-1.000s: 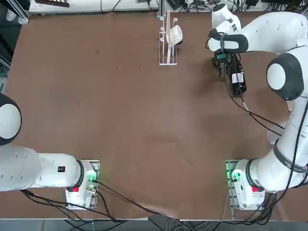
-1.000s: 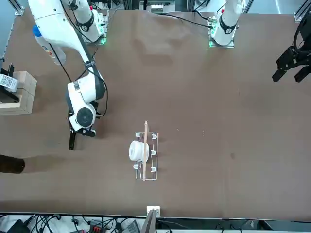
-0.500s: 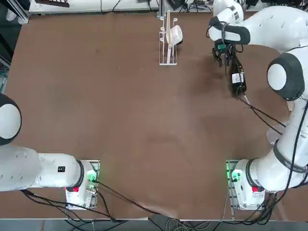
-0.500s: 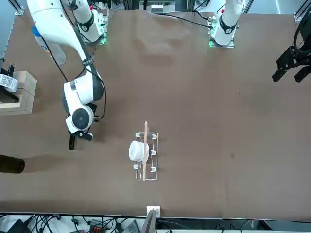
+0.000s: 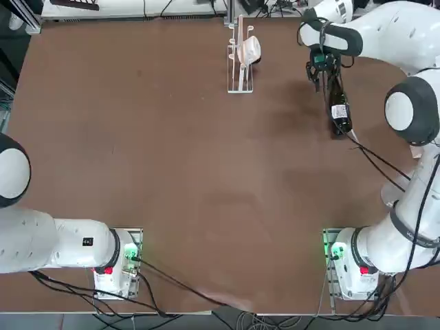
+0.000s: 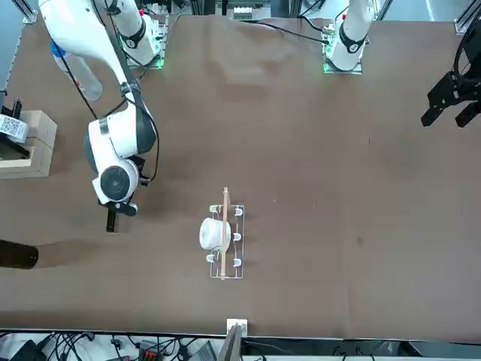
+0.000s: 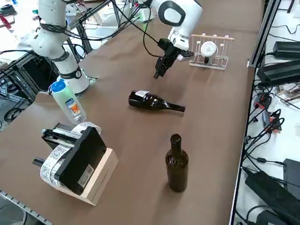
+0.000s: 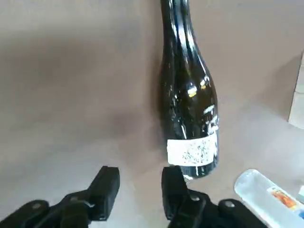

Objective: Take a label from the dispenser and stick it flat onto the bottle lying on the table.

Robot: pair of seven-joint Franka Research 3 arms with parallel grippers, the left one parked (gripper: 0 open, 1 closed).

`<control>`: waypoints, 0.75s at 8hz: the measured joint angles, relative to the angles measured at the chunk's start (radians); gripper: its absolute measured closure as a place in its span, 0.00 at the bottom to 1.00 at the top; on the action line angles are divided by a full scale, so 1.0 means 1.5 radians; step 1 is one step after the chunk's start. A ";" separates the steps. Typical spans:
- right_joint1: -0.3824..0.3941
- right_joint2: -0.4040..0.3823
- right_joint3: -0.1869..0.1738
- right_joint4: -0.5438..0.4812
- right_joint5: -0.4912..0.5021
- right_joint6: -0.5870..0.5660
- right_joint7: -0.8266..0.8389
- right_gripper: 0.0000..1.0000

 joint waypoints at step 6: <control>0.000 -0.009 -0.004 -0.098 -0.009 0.007 0.000 0.67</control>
